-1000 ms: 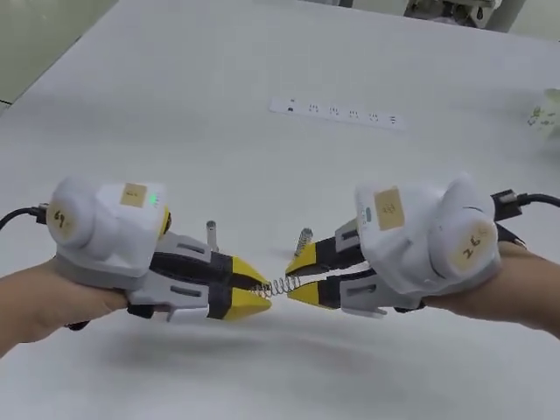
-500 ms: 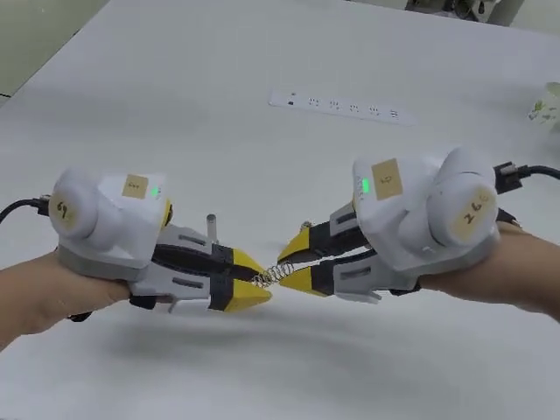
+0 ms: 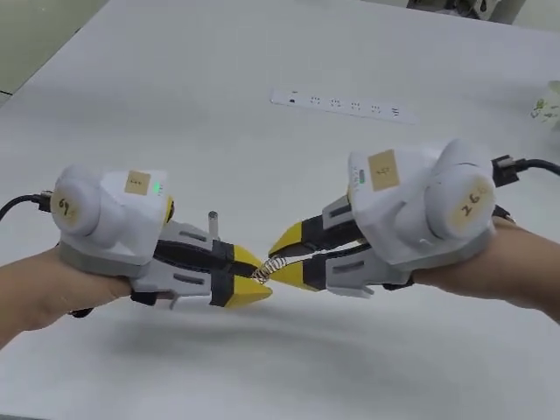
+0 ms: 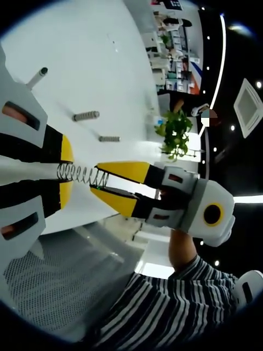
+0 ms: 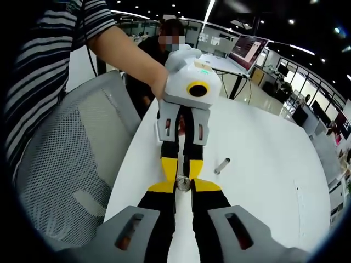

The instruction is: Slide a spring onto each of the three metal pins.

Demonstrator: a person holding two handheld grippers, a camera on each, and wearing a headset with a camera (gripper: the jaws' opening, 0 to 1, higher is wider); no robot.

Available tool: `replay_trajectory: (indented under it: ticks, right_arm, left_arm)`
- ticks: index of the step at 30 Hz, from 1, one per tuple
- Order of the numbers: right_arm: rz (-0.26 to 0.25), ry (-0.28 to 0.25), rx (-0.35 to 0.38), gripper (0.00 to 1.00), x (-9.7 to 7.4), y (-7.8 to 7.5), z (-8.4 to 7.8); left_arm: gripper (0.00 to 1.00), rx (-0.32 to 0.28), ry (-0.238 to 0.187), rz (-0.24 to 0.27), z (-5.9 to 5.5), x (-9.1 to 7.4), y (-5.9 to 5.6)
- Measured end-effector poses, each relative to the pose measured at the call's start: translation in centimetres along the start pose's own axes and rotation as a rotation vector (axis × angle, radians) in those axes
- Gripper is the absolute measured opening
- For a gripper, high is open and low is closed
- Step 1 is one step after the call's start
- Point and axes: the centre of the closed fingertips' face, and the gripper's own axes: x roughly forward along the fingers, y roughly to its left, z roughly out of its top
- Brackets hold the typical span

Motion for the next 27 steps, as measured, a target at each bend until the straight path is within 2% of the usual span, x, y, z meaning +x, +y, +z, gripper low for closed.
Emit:
replay_trajectory:
  ticks: [14,23,27]
  right_arm:
    - [0.008,-0.027,0.009,0.07,0.6,-0.2,1.2]
    - [-0.007,-0.052,0.011,0.07,0.9,-0.4,1.7]
    - [-0.024,-0.080,0.038,0.07,1.0,-0.4,1.9]
  left_arm:
    - [0.02,0.011,0.005,-0.002,0.2,0.3,0.0]
    - [0.02,0.015,0.005,0.000,0.3,0.3,0.0]
    - [0.02,0.013,0.006,0.003,0.3,0.2,0.0]
